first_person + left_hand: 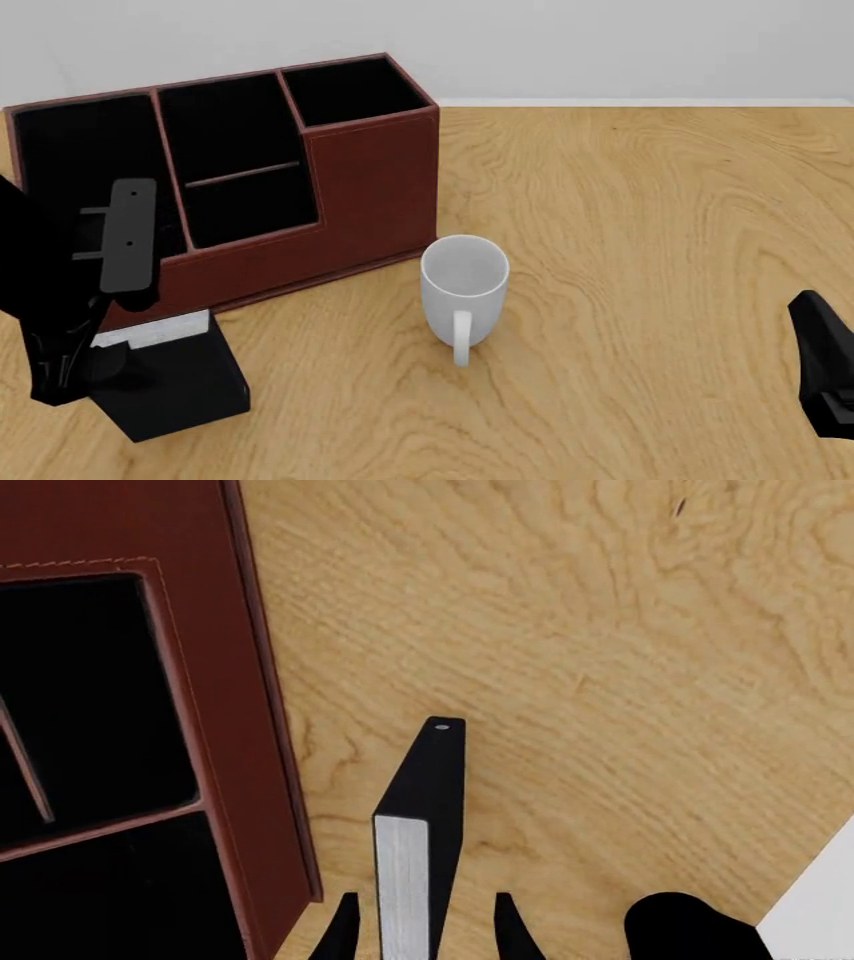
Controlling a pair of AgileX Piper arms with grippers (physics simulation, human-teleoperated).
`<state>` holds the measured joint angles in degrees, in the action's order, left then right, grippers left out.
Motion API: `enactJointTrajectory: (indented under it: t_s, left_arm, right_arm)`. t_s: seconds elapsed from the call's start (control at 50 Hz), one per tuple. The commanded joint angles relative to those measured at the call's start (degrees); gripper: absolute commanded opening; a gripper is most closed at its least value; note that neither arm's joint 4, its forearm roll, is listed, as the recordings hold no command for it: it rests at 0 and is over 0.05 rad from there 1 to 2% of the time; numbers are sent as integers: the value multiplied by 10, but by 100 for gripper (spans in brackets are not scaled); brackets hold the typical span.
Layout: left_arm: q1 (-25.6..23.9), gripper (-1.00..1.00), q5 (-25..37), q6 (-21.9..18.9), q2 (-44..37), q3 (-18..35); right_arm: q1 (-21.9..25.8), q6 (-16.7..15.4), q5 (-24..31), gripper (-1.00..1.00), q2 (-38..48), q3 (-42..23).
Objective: Pick up the book and place it in the front compartment of the caddy.
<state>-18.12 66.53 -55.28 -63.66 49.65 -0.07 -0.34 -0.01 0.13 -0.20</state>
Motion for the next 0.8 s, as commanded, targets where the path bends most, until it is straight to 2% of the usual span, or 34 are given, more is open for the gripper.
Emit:
enactJointTrajectory:
  t_s: [0.02,0.42,0.68,0.8]
  left_arm:
    - [61,100,-11,-58,7,-22]
    - [12,100,-76,-8,-19,-62]
    - [89,100,-104,-83,-11,-108]
    - [94,100,-116,-87,-14,-119]
  right_arm:
    - [0,0,0,100,0,0]
    - [0,0,0,100,0,0]
    - [0,0,0,100,0,0]
    - [0,0,0,100,0,0]
